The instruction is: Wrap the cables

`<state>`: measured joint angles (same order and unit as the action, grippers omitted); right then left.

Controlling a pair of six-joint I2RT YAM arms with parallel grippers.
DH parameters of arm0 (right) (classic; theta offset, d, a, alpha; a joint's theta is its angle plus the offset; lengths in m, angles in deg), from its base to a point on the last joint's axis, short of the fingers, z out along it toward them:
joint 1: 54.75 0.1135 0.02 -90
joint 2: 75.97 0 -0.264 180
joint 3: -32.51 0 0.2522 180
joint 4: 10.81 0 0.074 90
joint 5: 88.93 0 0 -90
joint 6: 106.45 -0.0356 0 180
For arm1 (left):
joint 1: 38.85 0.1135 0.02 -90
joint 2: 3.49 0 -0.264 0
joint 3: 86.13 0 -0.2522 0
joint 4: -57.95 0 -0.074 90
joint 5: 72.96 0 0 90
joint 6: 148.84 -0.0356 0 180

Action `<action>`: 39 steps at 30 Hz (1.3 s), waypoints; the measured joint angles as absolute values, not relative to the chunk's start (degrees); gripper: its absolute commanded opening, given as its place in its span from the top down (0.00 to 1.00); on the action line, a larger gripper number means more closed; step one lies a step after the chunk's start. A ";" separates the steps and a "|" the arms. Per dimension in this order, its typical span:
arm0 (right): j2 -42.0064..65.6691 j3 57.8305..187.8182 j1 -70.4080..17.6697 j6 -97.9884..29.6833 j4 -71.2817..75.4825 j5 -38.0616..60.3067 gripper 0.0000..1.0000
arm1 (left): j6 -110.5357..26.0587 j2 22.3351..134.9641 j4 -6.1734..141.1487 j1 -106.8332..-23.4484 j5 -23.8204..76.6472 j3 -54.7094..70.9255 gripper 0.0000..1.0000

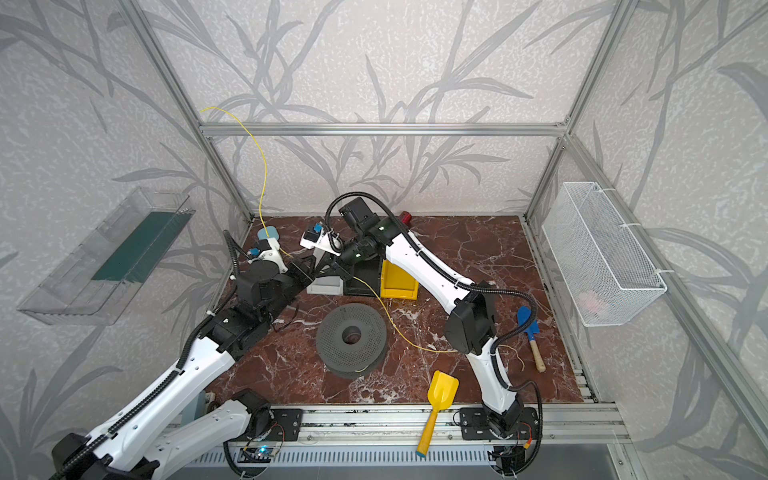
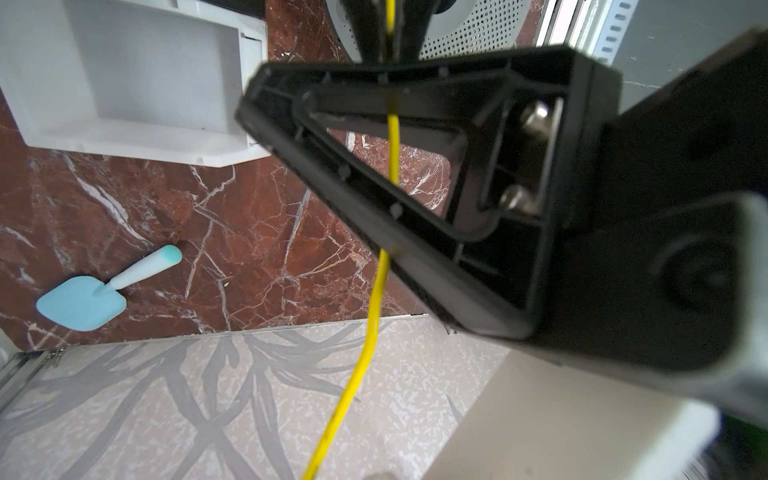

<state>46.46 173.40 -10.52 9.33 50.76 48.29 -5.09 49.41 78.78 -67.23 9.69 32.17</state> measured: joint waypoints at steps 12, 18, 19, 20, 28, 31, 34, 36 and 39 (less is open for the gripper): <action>42.13 164.90 -13.74 11.56 50.15 51.90 1.00 | -13.92 51.60 98.12 -53.81 28.44 13.13 0.31; 36.82 159.13 -15.27 12.82 52.47 56.31 1.00 | -23.62 54.96 107.67 -44.83 40.02 0.43 0.30; 35.86 158.04 -15.27 13.15 53.04 56.99 1.00 | -25.02 55.40 108.42 -43.85 41.71 -0.99 0.30; 35.12 157.16 -15.27 13.50 53.69 57.65 1.00 | -26.18 55.95 109.01 -42.93 43.19 -2.37 0.30; 28.43 149.91 -15.25 14.90 57.25 62.08 1.00 | -30.40 63.03 104.57 -35.54 52.51 -7.16 0.30; 25.44 146.85 -15.07 14.92 57.54 63.33 1.00 | -30.40 65.87 101.68 -34.38 53.47 -7.05 0.30; 23.14 145.25 -15.03 14.92 58.22 64.90 1.00 | -30.00 67.90 97.79 -34.01 54.41 -6.00 0.30; 22.05 145.10 -14.98 15.16 59.09 66.26 1.00 | -29.20 68.75 94.47 -33.90 55.11 -4.69 0.30; 20.89 145.10 -14.83 15.86 60.69 68.47 1.00 | -27.19 69.94 89.44 -33.90 56.11 -3.02 0.30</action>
